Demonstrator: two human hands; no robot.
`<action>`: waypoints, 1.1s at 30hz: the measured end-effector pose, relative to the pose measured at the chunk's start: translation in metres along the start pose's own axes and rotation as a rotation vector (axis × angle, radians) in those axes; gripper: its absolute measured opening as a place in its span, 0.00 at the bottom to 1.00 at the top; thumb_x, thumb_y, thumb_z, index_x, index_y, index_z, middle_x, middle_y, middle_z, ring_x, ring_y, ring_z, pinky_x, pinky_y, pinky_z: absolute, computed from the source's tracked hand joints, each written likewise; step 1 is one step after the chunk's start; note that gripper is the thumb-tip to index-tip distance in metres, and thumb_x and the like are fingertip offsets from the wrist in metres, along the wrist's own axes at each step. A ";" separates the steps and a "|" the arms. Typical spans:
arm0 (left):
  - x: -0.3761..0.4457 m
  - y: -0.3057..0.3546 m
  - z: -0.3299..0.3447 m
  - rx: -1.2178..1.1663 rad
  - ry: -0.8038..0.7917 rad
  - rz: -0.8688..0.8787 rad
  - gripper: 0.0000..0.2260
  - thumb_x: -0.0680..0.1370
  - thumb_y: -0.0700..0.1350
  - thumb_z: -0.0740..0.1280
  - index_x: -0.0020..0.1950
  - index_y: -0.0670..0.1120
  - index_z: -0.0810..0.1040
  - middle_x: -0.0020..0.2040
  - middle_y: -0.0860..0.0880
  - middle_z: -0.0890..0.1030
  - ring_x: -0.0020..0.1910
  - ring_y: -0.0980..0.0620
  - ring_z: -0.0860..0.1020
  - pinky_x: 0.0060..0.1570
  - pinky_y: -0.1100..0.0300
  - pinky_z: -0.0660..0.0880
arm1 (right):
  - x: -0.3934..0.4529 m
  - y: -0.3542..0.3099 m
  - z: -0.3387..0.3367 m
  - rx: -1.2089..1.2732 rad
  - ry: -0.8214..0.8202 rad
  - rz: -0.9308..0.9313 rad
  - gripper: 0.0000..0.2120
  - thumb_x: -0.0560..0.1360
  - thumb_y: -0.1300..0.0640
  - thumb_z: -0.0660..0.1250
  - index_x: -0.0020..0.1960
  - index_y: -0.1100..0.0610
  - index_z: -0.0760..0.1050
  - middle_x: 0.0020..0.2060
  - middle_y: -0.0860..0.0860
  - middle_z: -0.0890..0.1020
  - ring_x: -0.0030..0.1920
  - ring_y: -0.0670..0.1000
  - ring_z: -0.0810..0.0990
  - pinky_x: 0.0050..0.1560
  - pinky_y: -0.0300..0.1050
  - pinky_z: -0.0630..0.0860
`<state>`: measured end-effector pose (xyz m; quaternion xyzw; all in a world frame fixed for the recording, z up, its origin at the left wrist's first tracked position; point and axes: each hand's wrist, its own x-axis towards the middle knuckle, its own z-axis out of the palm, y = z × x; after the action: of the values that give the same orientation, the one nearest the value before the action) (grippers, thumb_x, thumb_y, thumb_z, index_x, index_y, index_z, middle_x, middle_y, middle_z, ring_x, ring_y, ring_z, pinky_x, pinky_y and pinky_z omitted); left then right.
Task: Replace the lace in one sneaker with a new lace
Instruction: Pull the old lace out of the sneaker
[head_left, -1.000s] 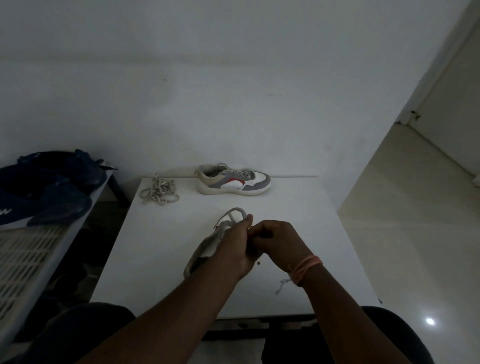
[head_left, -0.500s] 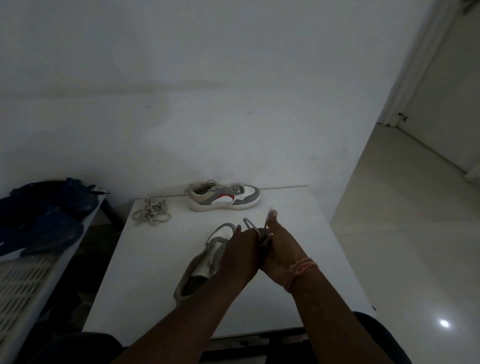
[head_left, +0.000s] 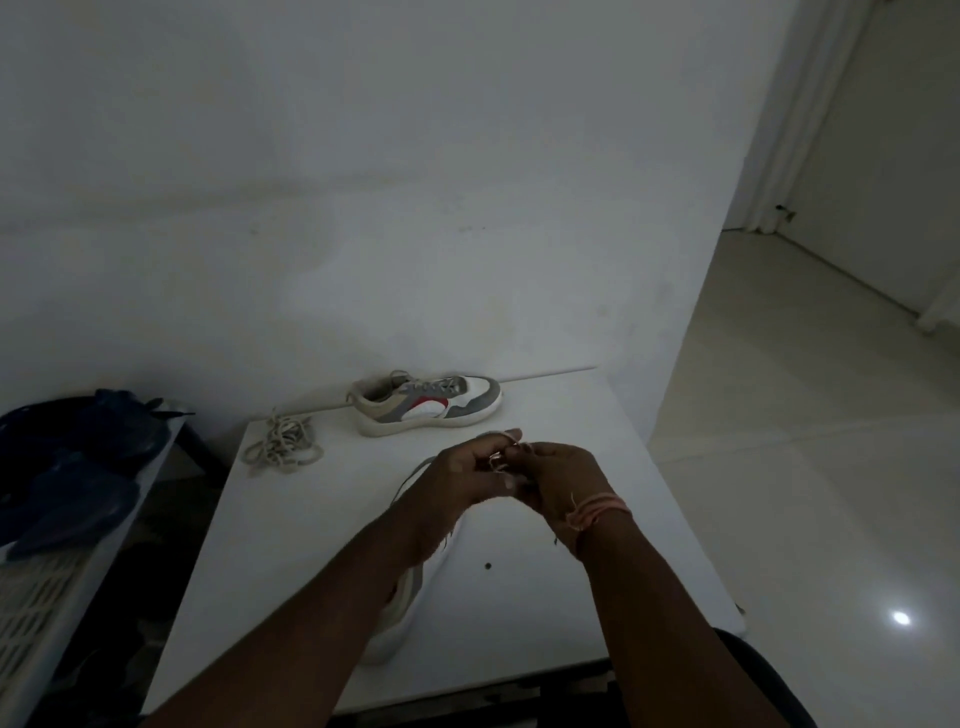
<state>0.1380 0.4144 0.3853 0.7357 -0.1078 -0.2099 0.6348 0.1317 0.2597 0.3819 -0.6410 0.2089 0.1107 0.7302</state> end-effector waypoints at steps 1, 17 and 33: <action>-0.001 0.003 0.002 -0.153 -0.018 -0.043 0.18 0.80 0.38 0.66 0.70 0.50 0.78 0.66 0.53 0.81 0.64 0.55 0.79 0.64 0.56 0.77 | 0.005 -0.001 -0.003 -0.005 0.025 -0.004 0.04 0.75 0.63 0.72 0.42 0.59 0.84 0.40 0.59 0.86 0.44 0.57 0.86 0.52 0.51 0.83; 0.108 0.018 0.028 -0.524 0.387 -0.744 0.19 0.85 0.42 0.61 0.75 0.37 0.69 0.75 0.41 0.71 0.73 0.44 0.70 0.73 0.52 0.66 | 0.015 -0.012 0.005 -0.637 -0.050 -0.242 0.33 0.80 0.65 0.60 0.82 0.56 0.50 0.73 0.58 0.69 0.71 0.55 0.71 0.71 0.46 0.65; 0.244 -0.016 0.047 -0.495 0.290 -0.345 0.17 0.84 0.51 0.59 0.64 0.42 0.79 0.63 0.43 0.80 0.61 0.47 0.77 0.58 0.54 0.70 | 0.201 -0.028 -0.051 -0.719 0.428 -0.310 0.12 0.77 0.65 0.64 0.52 0.56 0.85 0.46 0.55 0.86 0.49 0.55 0.83 0.48 0.38 0.73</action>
<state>0.3320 0.2722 0.3225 0.5888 0.1638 -0.2273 0.7582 0.3145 0.1843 0.3125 -0.8863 0.2050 -0.0694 0.4094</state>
